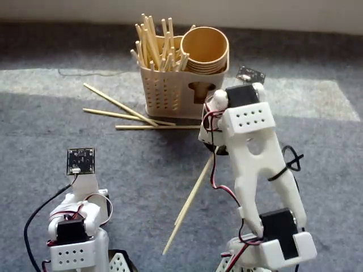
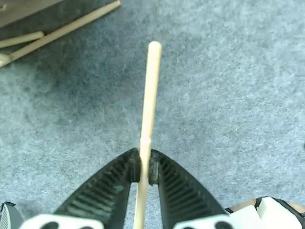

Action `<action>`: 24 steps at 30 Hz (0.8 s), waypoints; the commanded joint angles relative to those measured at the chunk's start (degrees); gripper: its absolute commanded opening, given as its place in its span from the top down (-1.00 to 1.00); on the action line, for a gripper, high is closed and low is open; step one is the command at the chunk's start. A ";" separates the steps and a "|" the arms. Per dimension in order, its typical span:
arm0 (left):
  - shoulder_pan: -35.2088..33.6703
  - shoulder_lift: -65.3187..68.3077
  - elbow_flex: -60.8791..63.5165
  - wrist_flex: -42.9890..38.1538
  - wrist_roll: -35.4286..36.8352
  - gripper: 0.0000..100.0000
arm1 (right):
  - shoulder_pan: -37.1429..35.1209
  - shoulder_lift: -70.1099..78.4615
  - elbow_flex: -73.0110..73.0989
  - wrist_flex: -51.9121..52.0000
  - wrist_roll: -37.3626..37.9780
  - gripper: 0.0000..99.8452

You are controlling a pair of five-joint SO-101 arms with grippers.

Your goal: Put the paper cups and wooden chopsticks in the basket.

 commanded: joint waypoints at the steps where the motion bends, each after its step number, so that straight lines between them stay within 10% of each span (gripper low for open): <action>1: -0.31 -0.48 1.10 0.18 -0.26 0.99 | 0.75 -8.48 4.09 -4.26 0.35 0.99; 24: -0.31 -0.48 1.10 0.18 -0.26 0.99 | 0.66 -34.24 11.91 -18.68 0.26 0.99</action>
